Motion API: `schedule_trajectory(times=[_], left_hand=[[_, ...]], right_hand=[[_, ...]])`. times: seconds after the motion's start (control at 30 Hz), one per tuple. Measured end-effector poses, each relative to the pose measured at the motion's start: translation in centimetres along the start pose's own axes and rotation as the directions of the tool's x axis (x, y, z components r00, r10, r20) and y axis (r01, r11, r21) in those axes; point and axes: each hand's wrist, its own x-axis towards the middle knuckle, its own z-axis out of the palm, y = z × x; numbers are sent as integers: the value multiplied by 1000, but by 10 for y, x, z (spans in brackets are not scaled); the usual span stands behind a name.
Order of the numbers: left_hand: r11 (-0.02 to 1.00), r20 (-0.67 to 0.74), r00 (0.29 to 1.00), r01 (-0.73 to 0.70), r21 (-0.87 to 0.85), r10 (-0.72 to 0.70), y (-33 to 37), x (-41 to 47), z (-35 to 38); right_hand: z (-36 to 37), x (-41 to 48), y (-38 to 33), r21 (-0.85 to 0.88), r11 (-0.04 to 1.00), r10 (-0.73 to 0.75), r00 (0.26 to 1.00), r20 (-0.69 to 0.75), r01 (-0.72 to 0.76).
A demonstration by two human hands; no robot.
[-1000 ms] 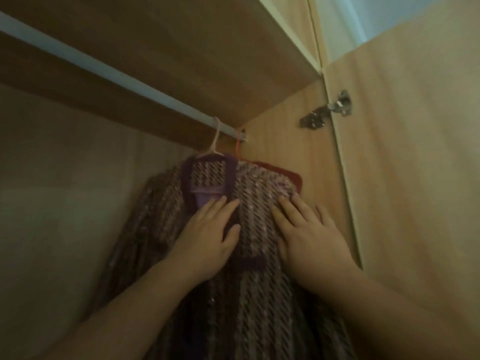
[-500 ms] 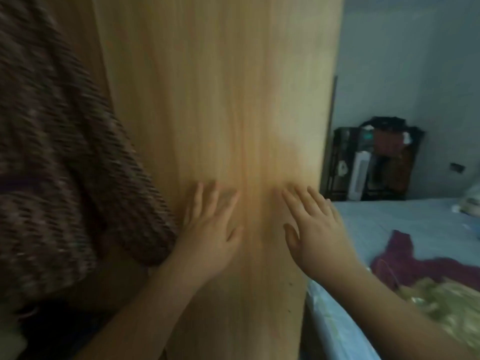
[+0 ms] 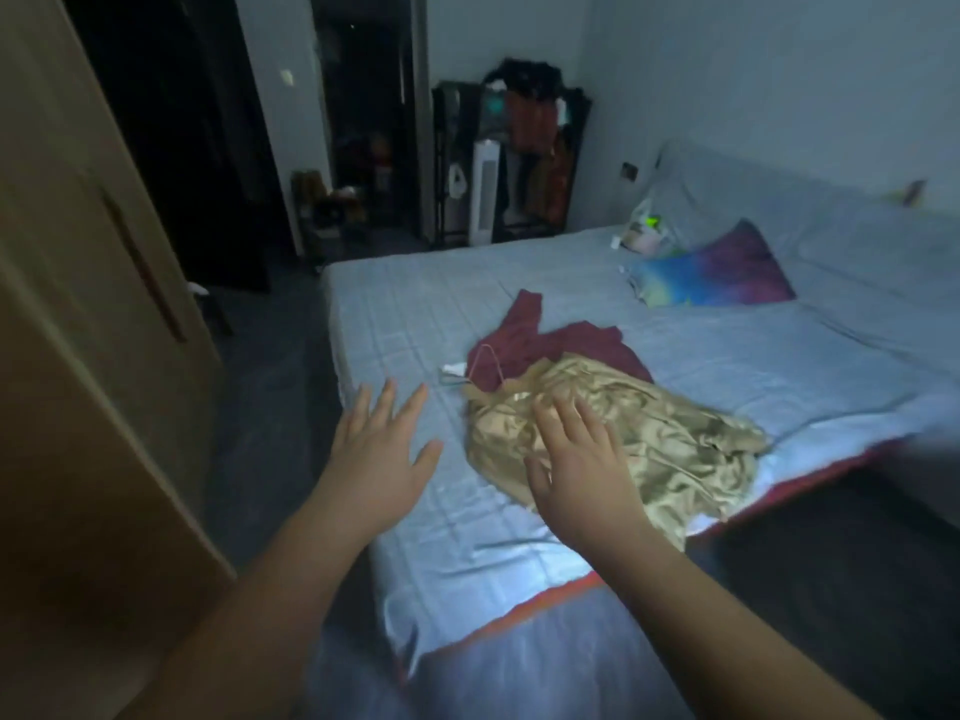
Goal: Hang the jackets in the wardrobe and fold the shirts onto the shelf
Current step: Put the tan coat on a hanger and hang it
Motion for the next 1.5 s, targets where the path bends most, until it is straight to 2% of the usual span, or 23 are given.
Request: schedule_trajectory(times=[0.17, 0.4, 0.5, 0.7, 0.9, 1.03, 1.17, 1.33, 1.5], left_hand=[[998, 167, 984, 55, 26, -58, 55, 30, 86], [995, 321, 943, 98, -27, -84, 87, 92, 162], [994, 336, 939, 95, -50, -73, 91, 133, 193], [981, 365, 921, 179, -79, -139, 91, 247, 250], [989, 371, 922, 139, -50, -111, 92, 347, 294], [962, 387, 899, 259, -92, -205, 92, 386, 319], [907, 275, 912, 365, -208, -304, 95, 412, 350], [799, 324, 819, 555, -232, -474, 104, 441, 382], [689, 394, 698, 699, -192, -598, 100, 468, 403]], right_hand=[[29, -9, 105, 24, 992, 119, 983, 141, -123], [72, 42, 179, 52, 985, 148, 957, 251, -166], [93, 82, 206, 38, 989, 130, 953, 274, -145], [134, 194, 264, 51, 994, 72, 945, 320, -93], [176, 304, 303, 57, 998, -6, 915, 403, -19], [205, 356, 323, 102, 995, -48, 889, 456, 2], [251, 407, 342, 170, 984, -132, 849, 511, 51], [308, 466, 370, 252, 962, -238, 763, 600, 102], [351, 521, 384, 228, 957, -288, 687, 667, 180]])
